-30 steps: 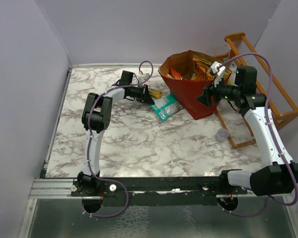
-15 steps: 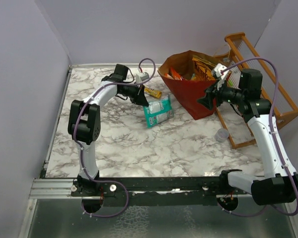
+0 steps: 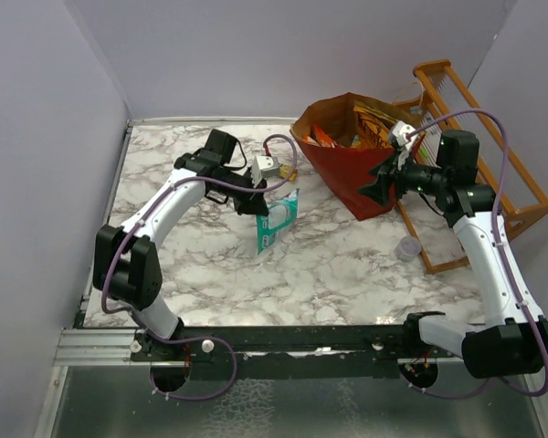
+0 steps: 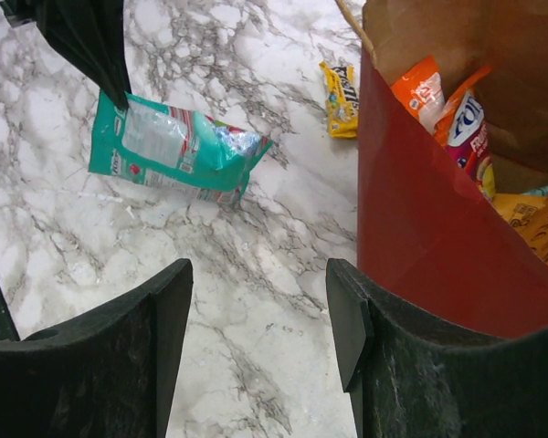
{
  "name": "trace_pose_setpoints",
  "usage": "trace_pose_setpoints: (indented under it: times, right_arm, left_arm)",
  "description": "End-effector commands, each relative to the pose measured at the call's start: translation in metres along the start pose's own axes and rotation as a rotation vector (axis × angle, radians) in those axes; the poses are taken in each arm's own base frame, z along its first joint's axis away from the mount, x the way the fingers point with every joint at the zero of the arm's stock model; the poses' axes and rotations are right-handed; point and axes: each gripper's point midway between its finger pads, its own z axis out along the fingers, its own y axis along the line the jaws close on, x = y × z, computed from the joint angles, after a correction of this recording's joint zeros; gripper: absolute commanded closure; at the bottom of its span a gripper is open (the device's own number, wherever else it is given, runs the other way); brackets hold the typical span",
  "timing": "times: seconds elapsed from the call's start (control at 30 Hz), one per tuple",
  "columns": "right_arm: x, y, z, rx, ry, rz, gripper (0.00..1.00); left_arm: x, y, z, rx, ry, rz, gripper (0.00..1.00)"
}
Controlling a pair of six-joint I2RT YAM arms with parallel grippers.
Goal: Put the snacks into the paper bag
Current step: Pick up the snack from the center of the board.
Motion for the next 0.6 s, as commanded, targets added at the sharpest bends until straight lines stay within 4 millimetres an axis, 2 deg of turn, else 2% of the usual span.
trace_pose_setpoints:
  times: [0.0, 0.27, 0.57]
  right_arm:
    - [-0.009, 0.014, -0.003, -0.059, -0.062, -0.026, 0.39]
    - [-0.005, 0.021, 0.001, -0.119, -0.072, -0.014, 0.39]
    - [0.001, 0.032, 0.003, -0.175, -0.079, 0.001, 0.39]
  left_arm:
    - [-0.022, -0.022, -0.013, -0.041, -0.025, 0.169, 1.00]
    - [-0.050, -0.059, -0.016, -0.043, -0.058, 0.299, 1.00]
    - [-0.068, -0.078, -0.013, -0.015, -0.074, 0.376, 1.00]
